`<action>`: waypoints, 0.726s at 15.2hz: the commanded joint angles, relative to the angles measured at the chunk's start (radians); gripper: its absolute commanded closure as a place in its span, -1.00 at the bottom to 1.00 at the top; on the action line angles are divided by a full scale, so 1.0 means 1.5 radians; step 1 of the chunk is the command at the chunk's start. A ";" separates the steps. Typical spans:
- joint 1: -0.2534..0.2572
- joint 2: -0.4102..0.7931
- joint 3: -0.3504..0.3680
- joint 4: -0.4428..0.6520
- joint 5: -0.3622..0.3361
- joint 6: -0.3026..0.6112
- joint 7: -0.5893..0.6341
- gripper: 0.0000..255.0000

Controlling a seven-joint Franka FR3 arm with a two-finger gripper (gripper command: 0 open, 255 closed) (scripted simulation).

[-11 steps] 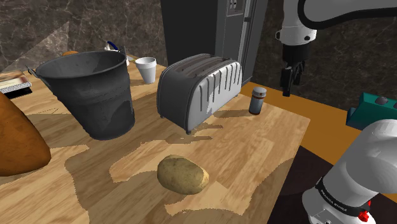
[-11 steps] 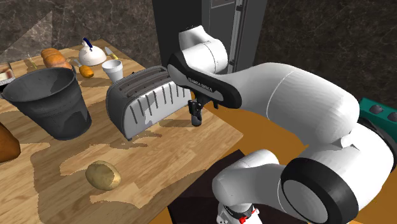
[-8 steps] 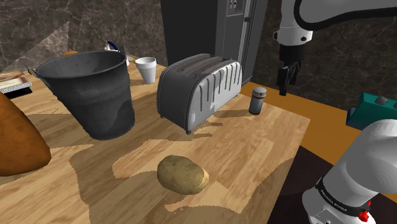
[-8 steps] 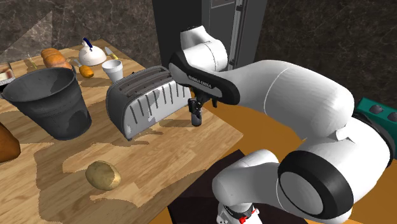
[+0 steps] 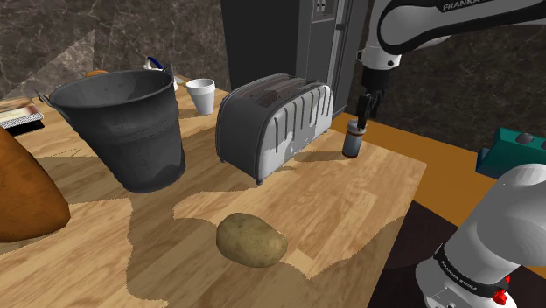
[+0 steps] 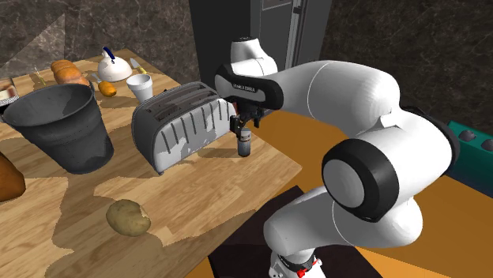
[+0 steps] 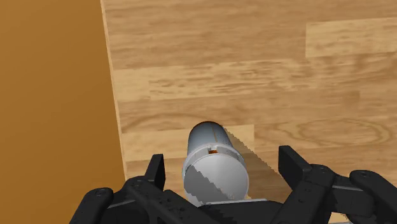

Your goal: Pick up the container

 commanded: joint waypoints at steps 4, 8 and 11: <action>0.000 0.017 -0.008 -0.029 0.002 0.053 -0.009 -1.00; 0.000 0.024 -0.010 -0.056 0.001 0.087 -0.009 -1.00; 0.000 0.026 -0.011 -0.056 0.001 0.089 -0.009 1.00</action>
